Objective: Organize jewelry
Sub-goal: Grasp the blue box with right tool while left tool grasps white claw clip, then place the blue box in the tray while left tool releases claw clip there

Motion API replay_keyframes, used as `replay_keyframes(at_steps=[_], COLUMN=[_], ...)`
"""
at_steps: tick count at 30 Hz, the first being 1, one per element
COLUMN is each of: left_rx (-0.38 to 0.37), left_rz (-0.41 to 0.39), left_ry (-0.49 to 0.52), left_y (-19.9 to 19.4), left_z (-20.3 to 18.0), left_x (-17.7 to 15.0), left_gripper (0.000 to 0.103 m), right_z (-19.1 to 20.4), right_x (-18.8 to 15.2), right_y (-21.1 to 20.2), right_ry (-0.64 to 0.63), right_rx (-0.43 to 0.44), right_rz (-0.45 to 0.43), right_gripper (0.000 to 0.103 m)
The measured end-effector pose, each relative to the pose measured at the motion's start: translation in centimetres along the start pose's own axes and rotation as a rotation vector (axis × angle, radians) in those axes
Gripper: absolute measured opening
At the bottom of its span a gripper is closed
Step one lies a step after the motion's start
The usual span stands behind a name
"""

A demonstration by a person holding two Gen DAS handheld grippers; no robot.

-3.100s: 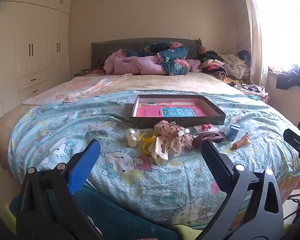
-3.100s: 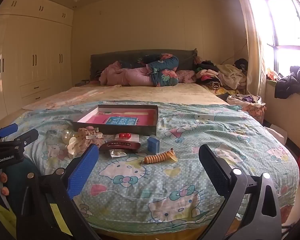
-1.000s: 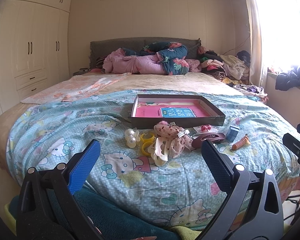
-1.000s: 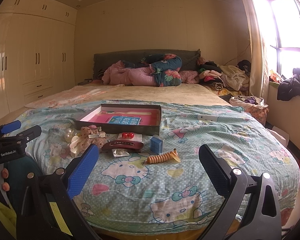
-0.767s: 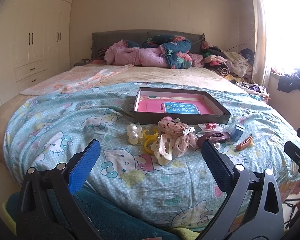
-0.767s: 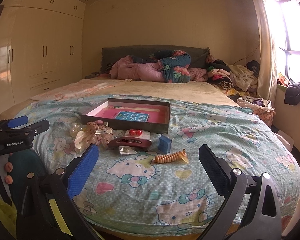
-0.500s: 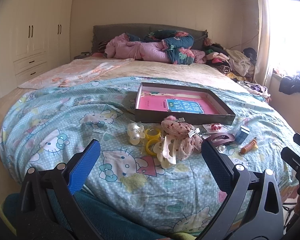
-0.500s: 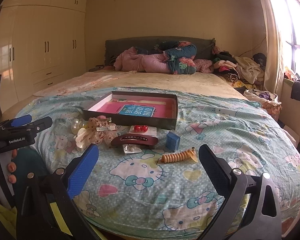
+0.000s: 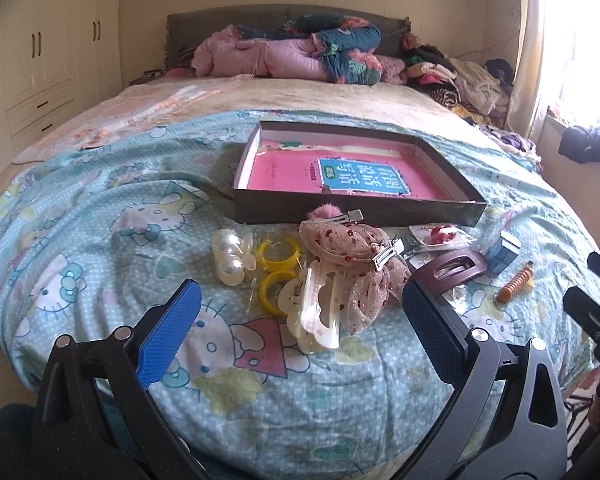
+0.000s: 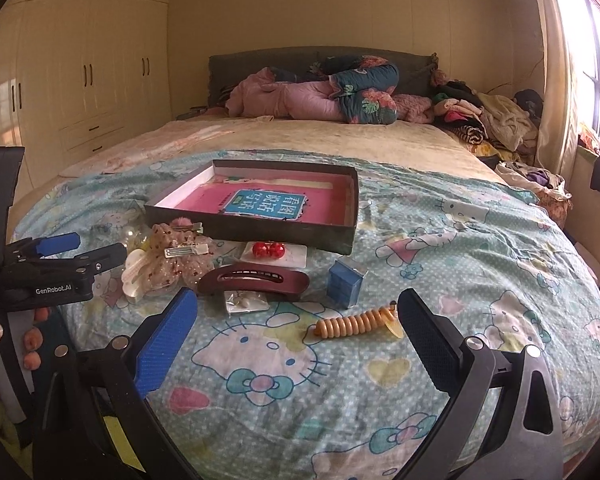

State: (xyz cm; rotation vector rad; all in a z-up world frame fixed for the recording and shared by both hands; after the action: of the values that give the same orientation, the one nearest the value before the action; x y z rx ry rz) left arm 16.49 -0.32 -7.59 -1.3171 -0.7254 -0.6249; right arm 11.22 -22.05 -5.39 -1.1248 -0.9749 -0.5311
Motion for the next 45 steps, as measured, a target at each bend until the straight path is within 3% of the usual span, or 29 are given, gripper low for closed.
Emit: replay_keyframes(at_steps=[10,17,19,25,28,30,41,45], left_rx=[0.015,-0.039,-0.056,-0.085,-0.103,-0.120,-0.188,-0.204], left_rz=[0.120,0.221,0.227,0.237,0.239,0.240,0.222,0.229], left_ry=[0.047,0.069,0.080,0.084,0.077,0.071,0.059,0.065], left_y=[3.2,5.3,5.5,5.9,6.1,6.1,5.1,4.5], left_z=[1.4,1.1,0.8,-0.1,-0.4,-0.6,-1.0,-0.8], left_x=[-0.8,-1.6,-1.7,-1.7,-1.6,-1.5,-1.0,-1.5], left_gripper=[0.082,0.056,0.055,0.054,0.052,0.047,0.014,0.014], right_z=[-3.2,-5.6,-6.2,-7.4,-7.7,-7.8,-7.5,-7.4], right_x=[0.0,0.1,0.1,-0.1,-0.2,-0.4,-0.4,-0.4], right_y=[2.7,5.6,6.5,9.1,10.0,10.4,8.9,8.1], right_ry=[0.014,0.028,0.033,0.048,0.056,0.070,0.067,0.076], right_rx=[-0.018,-0.036,-0.028,-0.018,-0.001,0.023,0.043,0.043], right_rz=[0.050,0.108,0.126,0.177,0.184,0.190,0.147,0.134], right_gripper=[0.097,0.097,0.097,0.076,0.056,0.036,0.035,0.035])
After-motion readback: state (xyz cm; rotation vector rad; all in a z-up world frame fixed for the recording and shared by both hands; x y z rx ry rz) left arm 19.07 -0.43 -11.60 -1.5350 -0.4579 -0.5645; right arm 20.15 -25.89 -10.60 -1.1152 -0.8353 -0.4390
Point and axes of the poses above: each gripper's, at about its wrist camera, not at the fingertips, and y roughly the way its jaws point, z to its left, x to its top, the point moved 6 cm from there along y, roughly the way its jaws point, and after that the axes turned 12 degrees about x, right-handed, at the moved point
